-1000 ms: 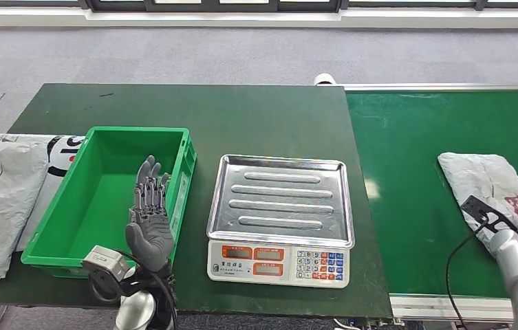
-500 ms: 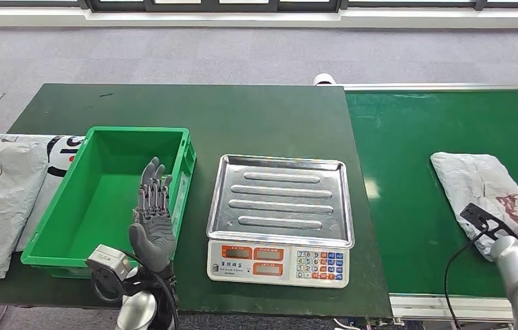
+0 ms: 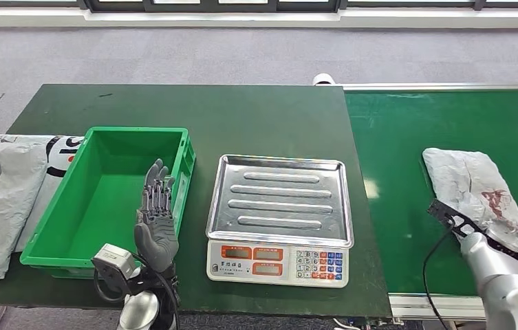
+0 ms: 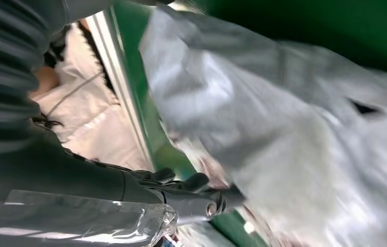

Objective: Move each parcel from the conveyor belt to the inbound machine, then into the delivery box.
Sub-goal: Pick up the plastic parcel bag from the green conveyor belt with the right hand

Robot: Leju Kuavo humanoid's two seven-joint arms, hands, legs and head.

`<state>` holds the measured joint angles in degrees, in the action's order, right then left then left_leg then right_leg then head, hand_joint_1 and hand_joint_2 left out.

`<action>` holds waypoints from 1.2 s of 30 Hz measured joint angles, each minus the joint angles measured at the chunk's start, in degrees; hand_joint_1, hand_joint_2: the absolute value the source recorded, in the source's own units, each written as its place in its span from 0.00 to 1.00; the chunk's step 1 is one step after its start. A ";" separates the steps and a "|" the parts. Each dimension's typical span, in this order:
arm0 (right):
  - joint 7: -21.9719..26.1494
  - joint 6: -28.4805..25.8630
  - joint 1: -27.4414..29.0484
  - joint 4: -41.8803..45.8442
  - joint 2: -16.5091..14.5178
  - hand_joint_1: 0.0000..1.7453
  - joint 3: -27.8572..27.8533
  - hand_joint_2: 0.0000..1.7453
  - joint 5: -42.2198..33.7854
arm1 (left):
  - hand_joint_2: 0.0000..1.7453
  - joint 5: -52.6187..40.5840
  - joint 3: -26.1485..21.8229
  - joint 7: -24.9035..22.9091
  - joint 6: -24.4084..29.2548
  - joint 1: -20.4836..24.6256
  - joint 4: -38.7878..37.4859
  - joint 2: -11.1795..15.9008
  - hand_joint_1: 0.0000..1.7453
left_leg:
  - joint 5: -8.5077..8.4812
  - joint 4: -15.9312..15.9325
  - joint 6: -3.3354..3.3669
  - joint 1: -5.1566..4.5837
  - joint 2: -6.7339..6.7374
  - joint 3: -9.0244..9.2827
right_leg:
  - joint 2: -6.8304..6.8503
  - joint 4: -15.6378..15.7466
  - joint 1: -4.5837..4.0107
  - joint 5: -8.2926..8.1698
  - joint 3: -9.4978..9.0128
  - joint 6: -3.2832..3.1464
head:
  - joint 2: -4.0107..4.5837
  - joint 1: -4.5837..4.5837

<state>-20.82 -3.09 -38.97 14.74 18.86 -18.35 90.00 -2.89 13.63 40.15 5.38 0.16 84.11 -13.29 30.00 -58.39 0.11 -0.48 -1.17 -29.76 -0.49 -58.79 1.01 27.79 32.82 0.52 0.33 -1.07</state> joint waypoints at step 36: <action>1.88 8.97 0.90 0.45 -4.95 0.00 1.27 1.00 -0.72 | 0.00 -0.70 0.01 0.00 -2.48 4.63 -5.55 -0.28 0.00 | -0.02 -0.01 -0.02 0.01 -0.06 0.06 | 0.01 0.02 -0.02 0.00 -0.01 0.00 | -0.01 0.02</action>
<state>-18.93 5.88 -38.07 15.19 13.90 -17.08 89.27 -3.59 13.64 40.15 2.90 4.79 78.55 -13.57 29.99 -58.40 0.09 -0.46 -1.24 -29.70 -0.48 -58.77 0.99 27.79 32.81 0.52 0.32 -1.05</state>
